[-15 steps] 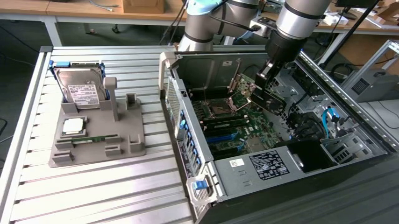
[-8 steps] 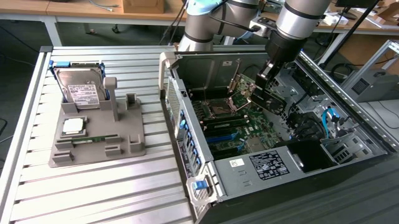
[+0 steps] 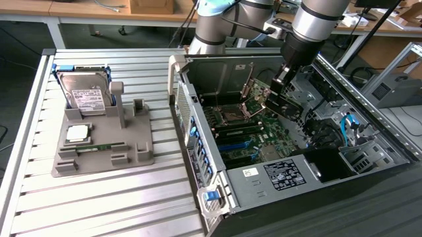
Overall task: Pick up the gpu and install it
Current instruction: 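Insert the gpu into the slot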
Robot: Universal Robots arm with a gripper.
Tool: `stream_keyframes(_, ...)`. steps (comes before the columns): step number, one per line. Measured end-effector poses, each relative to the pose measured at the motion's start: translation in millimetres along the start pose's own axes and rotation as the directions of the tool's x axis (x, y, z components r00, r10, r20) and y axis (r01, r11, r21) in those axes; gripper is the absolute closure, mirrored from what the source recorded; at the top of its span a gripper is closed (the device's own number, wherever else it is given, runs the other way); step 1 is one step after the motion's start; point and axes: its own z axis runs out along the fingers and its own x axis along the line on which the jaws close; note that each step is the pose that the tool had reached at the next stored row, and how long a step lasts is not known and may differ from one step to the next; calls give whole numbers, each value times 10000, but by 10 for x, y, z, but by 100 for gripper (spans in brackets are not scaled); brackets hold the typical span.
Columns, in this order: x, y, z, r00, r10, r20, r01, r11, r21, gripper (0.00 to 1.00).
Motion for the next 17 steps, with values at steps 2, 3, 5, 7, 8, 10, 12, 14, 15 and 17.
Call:
stream_keyframes(2, 0, 0, 0, 10000, -59, 0, 59, 10000, -1, 73)
stream_keyframes(3, 0, 0, 0, 10000, -84, 0, 84, 10000, -2, 73)
stream_keyframes(5, 0, 0, 0, 9999, -140, 0, 140, 9999, -3, 73)
stream_keyframes(7, 0, 0, 1, 9998, -189, 0, 189, 9998, -5, 73)
stream_keyframes(8, 0, 0, 1, 9998, -218, 0, 218, 9998, -5, 73)
stream_keyframes(10, 0, 0, 1, 9995, -307, 1, 307, 9995, -8, 73)
stream_keyframes(12, 0, 0, 1, 9993, -370, 1, 370, 9993, -10, 73)
stream_keyframes(14, 0, 0, 2, 9991, -429, 1, 429, 9991, -11, 73)
stream_keyframes(15, 0, 0, 2, 9990, -455, 1, 455, 9990, -12, 73)
stream_keyframes(17, 0, 0, 2, 9987, -515, 2, 515, 9987, -13, 73)
